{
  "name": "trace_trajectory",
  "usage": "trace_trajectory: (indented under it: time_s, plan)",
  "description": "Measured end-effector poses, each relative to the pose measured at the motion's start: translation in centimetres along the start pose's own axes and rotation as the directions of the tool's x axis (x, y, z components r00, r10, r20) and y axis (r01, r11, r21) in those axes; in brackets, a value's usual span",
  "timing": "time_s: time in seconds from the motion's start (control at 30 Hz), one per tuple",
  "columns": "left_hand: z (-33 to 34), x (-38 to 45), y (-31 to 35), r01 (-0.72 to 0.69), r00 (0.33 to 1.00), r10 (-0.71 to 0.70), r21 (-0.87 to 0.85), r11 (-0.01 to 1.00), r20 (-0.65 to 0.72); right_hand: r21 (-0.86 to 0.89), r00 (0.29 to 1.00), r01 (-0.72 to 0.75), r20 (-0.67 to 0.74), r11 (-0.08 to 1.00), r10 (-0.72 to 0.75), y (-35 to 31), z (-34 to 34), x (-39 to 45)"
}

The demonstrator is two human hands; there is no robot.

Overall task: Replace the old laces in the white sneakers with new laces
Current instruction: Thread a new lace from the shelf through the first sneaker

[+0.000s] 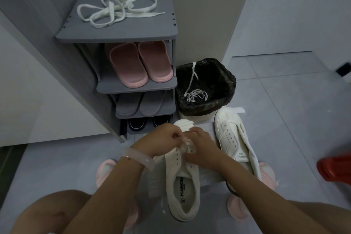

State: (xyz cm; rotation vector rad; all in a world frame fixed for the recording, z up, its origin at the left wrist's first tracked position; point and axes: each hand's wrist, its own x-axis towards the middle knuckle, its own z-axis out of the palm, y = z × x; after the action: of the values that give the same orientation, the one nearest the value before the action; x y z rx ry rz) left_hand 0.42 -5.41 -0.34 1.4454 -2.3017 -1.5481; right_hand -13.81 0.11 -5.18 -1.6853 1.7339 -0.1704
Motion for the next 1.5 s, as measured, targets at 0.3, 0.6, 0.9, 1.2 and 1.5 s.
trace_trajectory:
  time_s: [0.3,0.6,0.9,1.2,1.5]
  plan:
    - [-1.3,-0.6,2.9,-0.321,0.908,0.191,-0.326,0.889,-0.372,0.796,0.992,0.074,0.004,0.601,-0.127,-4.1,-3.0,-1.7]
    - [-0.5,-0.5,2.7,-0.324,0.893,0.253,-0.143,0.935,-0.371,0.824,0.996,-0.017,0.063,0.566,-0.063,-4.6,-4.0,-2.6]
    - [4.6,3.0,-6.6,0.197,0.955,-0.134,0.229,0.953,-0.263,0.451,-0.039,0.379,-0.865,0.809,0.5,4.6,-16.1,-4.9]
    - [1.8,2.3,-2.6,0.065,0.898,-0.018,0.091,0.994,-0.441,-0.099,0.881,-0.467,-0.142,0.879,0.452,5.6,-11.6,-2.9]
    - [0.1,-0.9,2.1,-0.24,0.935,0.204,-0.094,0.966,-0.288,0.622,0.95,-0.228,-0.028,0.749,0.312,-2.6,-5.8,-1.6]
